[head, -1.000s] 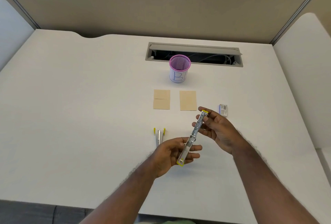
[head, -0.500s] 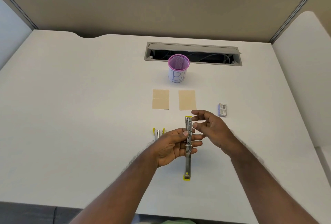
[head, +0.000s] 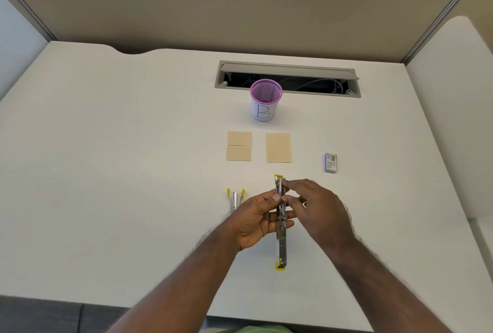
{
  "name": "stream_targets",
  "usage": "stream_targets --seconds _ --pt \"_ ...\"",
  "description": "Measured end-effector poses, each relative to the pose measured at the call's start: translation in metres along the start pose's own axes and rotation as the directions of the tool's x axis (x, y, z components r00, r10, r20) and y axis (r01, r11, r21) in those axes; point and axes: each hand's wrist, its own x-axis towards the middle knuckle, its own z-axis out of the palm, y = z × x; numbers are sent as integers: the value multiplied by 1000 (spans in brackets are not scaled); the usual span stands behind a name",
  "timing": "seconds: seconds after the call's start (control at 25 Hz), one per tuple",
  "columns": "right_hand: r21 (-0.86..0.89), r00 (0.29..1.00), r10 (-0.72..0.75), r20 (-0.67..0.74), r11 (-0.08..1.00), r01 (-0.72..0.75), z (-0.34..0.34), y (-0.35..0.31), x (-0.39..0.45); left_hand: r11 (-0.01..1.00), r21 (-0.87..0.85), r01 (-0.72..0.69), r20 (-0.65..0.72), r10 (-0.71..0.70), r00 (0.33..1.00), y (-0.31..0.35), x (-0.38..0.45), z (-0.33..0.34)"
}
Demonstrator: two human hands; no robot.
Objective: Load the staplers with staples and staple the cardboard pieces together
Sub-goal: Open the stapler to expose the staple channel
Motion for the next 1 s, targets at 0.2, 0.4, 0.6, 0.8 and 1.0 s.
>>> stream_targets --seconds 0.2,0.4,0.6,0.8,1.0 --pt "-88 996 67 61 994 -61 0 -2 2 999 25 34 -12 -34 999 -3 1 -2" --pt "-106 997 33 65 994 -26 4 -2 3 1000 -11 13 -51 -14 999 -2 5 0" --pt "-33 996 15 83 999 -13 10 0 -2 1000 -25 -5 -71 4 997 -4 5 -1" --pt "117 998 -39 54 993 33 10 -1 -10 998 -55 -30 -71 26 997 -5 4 -3" --pt "135 983 -169 -74 975 178 11 -5 -25 991 -107 -84 -173 65 983 3 5 -11"
